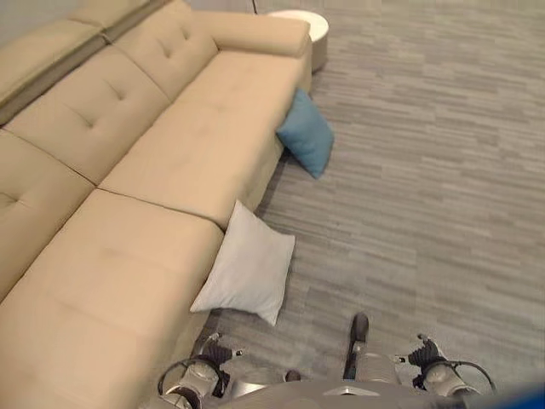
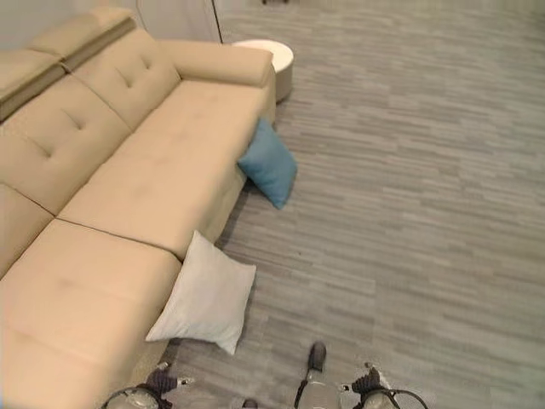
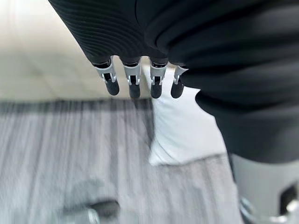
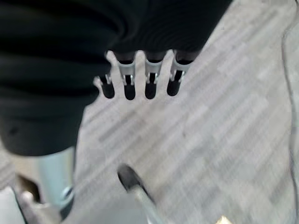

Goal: Pick up all the scattered cushions and arrange them neatly on the sofa.

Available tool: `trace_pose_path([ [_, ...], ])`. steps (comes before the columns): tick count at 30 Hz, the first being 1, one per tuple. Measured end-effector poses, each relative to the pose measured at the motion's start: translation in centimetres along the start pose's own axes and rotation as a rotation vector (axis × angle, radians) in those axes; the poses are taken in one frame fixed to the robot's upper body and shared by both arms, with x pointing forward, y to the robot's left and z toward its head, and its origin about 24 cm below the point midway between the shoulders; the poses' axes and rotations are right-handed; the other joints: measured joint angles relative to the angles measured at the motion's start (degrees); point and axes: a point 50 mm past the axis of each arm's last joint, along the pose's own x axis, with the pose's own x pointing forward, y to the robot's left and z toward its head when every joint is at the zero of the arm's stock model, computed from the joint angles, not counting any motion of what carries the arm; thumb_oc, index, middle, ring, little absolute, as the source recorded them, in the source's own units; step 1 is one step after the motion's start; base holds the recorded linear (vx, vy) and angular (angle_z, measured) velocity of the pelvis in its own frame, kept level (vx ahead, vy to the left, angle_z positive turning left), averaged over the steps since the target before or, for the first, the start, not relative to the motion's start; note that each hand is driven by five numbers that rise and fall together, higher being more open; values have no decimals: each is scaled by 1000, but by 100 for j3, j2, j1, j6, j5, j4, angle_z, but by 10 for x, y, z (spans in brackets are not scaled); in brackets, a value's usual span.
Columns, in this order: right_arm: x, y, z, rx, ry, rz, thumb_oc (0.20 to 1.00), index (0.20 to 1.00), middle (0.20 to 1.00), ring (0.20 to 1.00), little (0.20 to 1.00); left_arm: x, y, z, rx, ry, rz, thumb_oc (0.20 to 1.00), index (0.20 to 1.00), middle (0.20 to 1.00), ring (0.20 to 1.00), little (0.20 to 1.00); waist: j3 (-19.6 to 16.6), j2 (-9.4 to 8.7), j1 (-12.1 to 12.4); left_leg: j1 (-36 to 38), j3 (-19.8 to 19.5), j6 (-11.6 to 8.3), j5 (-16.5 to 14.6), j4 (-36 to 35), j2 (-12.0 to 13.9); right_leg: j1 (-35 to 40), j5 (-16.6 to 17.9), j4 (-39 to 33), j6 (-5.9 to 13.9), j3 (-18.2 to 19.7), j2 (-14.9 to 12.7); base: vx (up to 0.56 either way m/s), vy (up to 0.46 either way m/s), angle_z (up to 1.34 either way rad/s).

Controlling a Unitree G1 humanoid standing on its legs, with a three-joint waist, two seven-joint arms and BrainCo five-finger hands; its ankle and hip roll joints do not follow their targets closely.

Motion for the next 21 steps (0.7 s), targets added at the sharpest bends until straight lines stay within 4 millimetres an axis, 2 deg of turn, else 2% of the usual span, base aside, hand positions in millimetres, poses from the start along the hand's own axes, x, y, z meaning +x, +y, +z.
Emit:
trace_pose_path([
  [1,1,-3,9,9,-29,-10,1000,1000,1000,1000,1000,-1,-2,-2,-25,11,0,1000,1000,1000,1000,1000,-41,-90,72,-342,40,-127,19,664,98,197,-56,-214,-153,-146,129,51,-287,69],
  [2,2,-4,17,22,-67,-19,1000,1000,1000,1000,1000,2,9,2,-26,2,27,1000,1000,1000,1000,1000,-63,-231,106,-1008,107,-409,198,1763,146,229,-241,-216,-341,-284,183,37,-185,84],
  [3,3,-7,22,31,-86,-27,1000,1000,1000,1000,1000,3,12,6,-25,-10,35,1000,1000,1000,1000,1000,13,-285,152,-1513,312,-560,246,2579,243,320,-358,-212,-508,-416,244,78,-209,72],
  [4,4,-11,27,25,-94,-35,1000,1000,1000,1000,1000,2,12,3,-27,-3,35,1000,1000,1000,1000,1000,41,-292,167,-1730,464,-506,201,2665,366,422,-481,-214,-672,-522,346,101,-226,36],
  [5,5,-13,29,20,-101,-39,1000,1000,1000,1000,1000,2,11,1,-29,1,34,1000,1000,1000,1000,1000,69,-269,171,-1790,543,-495,209,2521,440,488,-528,-216,-731,-600,391,85,-167,35],
  [6,5,-14,28,18,-107,-48,1000,1000,1000,1000,1000,3,13,7,-22,-16,38,1000,1000,1000,1000,1000,171,-239,115,-1856,886,-458,224,2183,547,630,-631,-220,-736,-920,407,70,-115,122],
  [7,4,-14,17,15,-79,-48,1000,1000,1000,1000,1000,5,14,21,-10,-57,38,1000,1000,1000,1000,1000,275,-216,-99,-1990,1218,-442,284,1505,629,765,-850,-250,-592,-1353,392,62,-73,144],
  [8,3,-11,11,12,-61,-39,1000,1000,1000,1000,1000,5,15,23,-11,-66,40,1000,1000,1000,1000,1000,282,-219,-32,-2048,1380,-436,377,1071,632,788,-926,-241,-522,-1466,425,203,-89,140],
  [9,2,-10,8,12,-52,-38,1000,1000,1000,1000,1000,6,18,28,-6,-73,45,1000,1000,1000,1000,1000,320,-208,-58,-2047,1845,-346,557,621,628,820,-962,-212,-462,-1681,437,226,-36,90],
  [10,1,-9,1,10,-32,-35,1000,1000,1000,1000,1000,6,17,29,-7,-76,42,1000,1000,1000,1000,1000,323,-182,-184,-2024,2011,-375,604,431,630,877,-1075,-217,-340,-1801,453,234,25,82],
  [12,1,-8,-1,12,-14,-34,1000,1000,1000,1000,1000,5,14,26,-14,-72,37,1000,1000,1000,1000,1000,314,-102,-153,-1754,2010,-317,655,86,611,988,-1141,-134,-235,-1927,525,97,71,36],
  [14,3,-13,3,17,-27,-47,1000,1000,1000,1000,1000,3,9,17,-14,-49,26,1000,1000,1000,1000,1000,268,37,-168,-1434,1806,-221,789,-210,535,1038,-1213,49,-159,-1939,569,108,103,4],
  [15,3,-12,4,32,-24,-48,1000,1000,1000,1000,1000,2,7,11,-13,-31,21,1000,1000,1000,1000,1000,255,68,-164,-1296,1721,153,818,-405,488,1049,-1338,235,-125,-1911,526,94,170,19],
  [16,3,-11,5,45,-23,-46,1000,1000,1000,1000,1000,2,8,9,-13,-23,22,1000,1000,1000,1000,1000,244,57,-146,-1181,1646,206,841,-525,415,1037,-1441,502,-45,-1874,401,112,142,41],
  [17,2,-9,3,42,-18,-40,1000,1000,1000,1000,1000,2,8,9,-13,-22,22,1000,1000,1000,1000,1000,242,52,-161,-1035,1586,260,870,-649,311,1036,-1594,787,-60,-1868,267,99,161,48],
  [19,2,-10,4,41,-21,-40,1000,1000,1000,1000,1000,2,9,7,-12,-19,25,1000,1000,1000,1000,1000,164,57,-69,-864,1548,356,851,-810,121,801,-1895,1551,81,-1575,-100,79,153,28],
  [20,4,-14,11,42,-40,-48,1000,1000,1000,1000,1000,2,11,6,-10,-14,30,1000,1000,1000,1000,1000,161,97,28,-830,1502,522,827,-809,25,515,-2022,2312,186,-1404,-389,78,105,22],
  [21,5,-15,15,36,-48,-50,1000,1000,1000,1000,1000,3,13,7,-8,-17,35,1000,1000,1000,1000,1000,152,125,15,-810,1446,588,806,-772,-22,284,-2058,2924,242,-1300,-596,74,62,66],
])
